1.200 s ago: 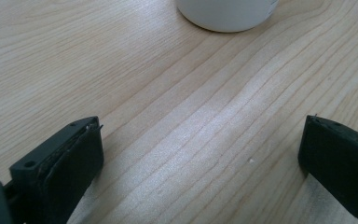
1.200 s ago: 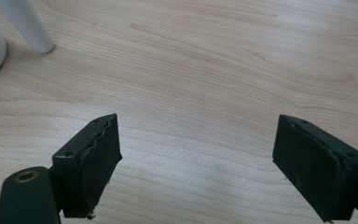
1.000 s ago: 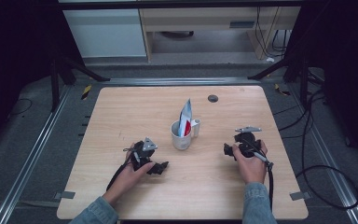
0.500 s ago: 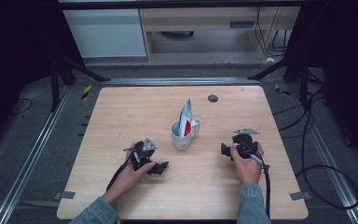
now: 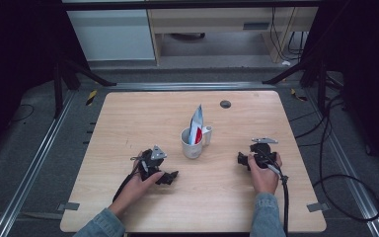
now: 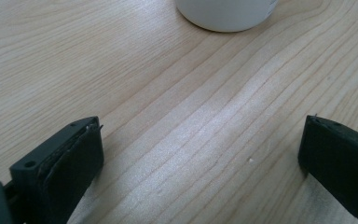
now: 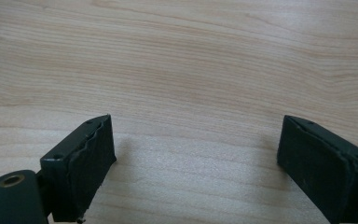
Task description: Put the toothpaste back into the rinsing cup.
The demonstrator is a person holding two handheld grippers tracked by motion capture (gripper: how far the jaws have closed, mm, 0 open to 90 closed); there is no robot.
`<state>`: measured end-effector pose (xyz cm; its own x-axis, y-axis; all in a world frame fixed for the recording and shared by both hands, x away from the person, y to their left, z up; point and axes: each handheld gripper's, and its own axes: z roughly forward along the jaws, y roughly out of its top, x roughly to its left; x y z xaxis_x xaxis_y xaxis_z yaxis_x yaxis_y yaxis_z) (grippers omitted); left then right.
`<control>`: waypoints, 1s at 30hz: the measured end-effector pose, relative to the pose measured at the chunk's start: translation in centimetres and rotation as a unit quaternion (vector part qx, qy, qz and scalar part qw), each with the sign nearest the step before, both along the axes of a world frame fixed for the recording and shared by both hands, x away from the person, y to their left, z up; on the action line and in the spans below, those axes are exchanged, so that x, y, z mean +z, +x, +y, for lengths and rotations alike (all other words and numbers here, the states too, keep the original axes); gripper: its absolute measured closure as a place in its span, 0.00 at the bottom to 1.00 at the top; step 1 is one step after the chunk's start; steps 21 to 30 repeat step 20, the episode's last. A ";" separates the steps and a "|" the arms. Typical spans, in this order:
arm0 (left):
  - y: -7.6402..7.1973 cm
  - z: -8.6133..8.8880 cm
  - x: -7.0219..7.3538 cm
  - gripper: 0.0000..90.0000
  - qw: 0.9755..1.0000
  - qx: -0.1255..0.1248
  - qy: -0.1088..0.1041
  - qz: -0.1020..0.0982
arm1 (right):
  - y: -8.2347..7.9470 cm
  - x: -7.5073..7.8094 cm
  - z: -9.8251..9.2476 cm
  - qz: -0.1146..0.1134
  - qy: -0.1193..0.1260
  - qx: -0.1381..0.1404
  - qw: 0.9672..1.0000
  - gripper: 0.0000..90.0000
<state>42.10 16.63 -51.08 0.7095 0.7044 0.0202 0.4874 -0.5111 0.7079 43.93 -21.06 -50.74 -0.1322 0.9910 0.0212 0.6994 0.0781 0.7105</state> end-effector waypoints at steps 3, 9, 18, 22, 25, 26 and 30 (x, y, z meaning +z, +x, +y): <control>0.0 0.0 0.0 0.00 1.000 0.000 0.000 0.000 | 0.0 -0.1 -0.1 -0.003 -0.002 -0.002 1.000 0.12; 0.0 0.0 0.0 0.00 1.000 0.000 0.000 0.000 | 0.1 -0.5 -0.1 -0.017 -0.006 -0.003 1.000 0.09; 0.0 0.0 0.0 0.00 1.000 0.000 0.000 0.000 | 0.2 -0.7 -0.2 -0.011 -0.006 -0.011 1.000 0.00; 0.0 0.0 0.0 0.00 1.000 0.000 0.000 0.000 | 0.3 -0.6 -0.3 -0.010 -0.004 -0.026 1.000 0.00; 0.0 0.0 0.0 0.00 1.000 0.000 0.000 0.000 | 0.3 -0.6 -0.3 -0.010 -0.004 -0.026 1.000 0.00; 0.0 0.0 0.0 0.00 1.000 0.000 0.000 0.000 | 0.3 -0.6 -0.3 -0.010 -0.004 -0.026 1.000 0.00; 0.0 0.0 0.0 0.00 1.000 0.000 0.000 0.000 | 0.3 -0.6 -0.3 -0.010 -0.004 -0.026 1.000 0.00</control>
